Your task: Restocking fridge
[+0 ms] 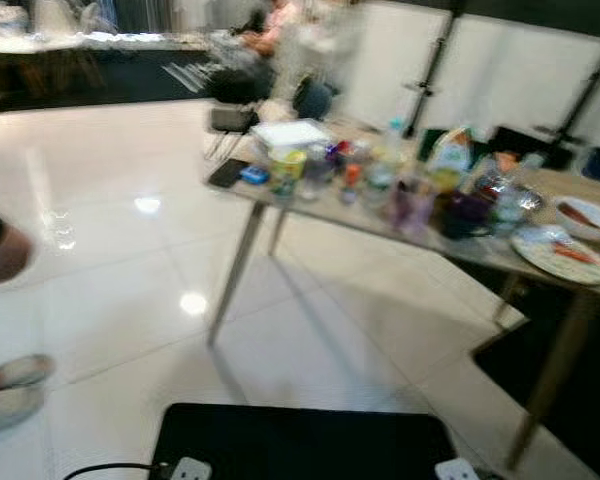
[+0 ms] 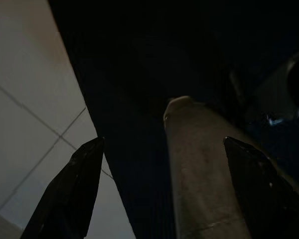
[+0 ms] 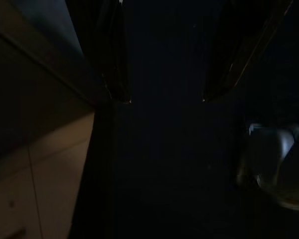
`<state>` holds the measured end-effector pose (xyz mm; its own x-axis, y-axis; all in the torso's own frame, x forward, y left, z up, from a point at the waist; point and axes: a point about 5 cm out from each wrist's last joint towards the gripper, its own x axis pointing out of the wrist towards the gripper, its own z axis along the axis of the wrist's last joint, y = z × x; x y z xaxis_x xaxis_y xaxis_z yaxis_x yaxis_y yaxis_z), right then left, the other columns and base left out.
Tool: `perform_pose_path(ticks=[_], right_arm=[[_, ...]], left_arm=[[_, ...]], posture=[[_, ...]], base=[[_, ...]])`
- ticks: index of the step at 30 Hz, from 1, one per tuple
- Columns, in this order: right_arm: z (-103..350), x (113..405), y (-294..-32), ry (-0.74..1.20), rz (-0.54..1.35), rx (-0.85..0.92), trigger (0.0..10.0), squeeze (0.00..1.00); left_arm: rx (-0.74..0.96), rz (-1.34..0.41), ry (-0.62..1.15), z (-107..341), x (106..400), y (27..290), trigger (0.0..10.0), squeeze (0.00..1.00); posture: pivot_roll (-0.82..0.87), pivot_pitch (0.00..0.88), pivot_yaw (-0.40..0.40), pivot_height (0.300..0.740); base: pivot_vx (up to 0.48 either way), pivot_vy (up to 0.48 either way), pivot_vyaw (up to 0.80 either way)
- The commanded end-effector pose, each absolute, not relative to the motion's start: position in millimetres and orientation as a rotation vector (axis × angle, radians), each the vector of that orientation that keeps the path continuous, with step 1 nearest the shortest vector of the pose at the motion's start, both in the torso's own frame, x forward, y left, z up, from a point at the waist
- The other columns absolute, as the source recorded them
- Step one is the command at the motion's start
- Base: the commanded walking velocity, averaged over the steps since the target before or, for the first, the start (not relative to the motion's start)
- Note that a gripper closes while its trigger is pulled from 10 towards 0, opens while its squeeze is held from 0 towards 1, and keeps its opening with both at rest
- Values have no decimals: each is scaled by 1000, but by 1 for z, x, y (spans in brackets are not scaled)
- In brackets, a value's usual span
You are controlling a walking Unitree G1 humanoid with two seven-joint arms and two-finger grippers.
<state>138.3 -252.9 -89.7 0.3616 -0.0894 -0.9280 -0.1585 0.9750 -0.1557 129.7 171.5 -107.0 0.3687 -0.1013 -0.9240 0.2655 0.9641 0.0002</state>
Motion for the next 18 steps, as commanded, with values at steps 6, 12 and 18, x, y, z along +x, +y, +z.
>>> perform_pose_path(ticks=[6, 12, 18], right_arm=[[-84, 147, -261, 1180, 59, -282, 10000, 0], [-83, 149, -261, 1176, 58, -289, 10000, 0], [-85, 159, -244, 1163, 66, -279, 10000, 0]], left_arm=[[101, -231, 1245, -115, 105, 161, 10000, 0], [96, -228, 1254, -116, 99, 162, 10000, 0], [98, -236, 1253, -116, 101, 161, 10000, 0]], posture=[[57, 0, -114, 740], [59, 0, -116, 740], [37, 0, -91, 740]], base=[[356, 0, -712], [359, 0, -712], [357, 0, -712]])
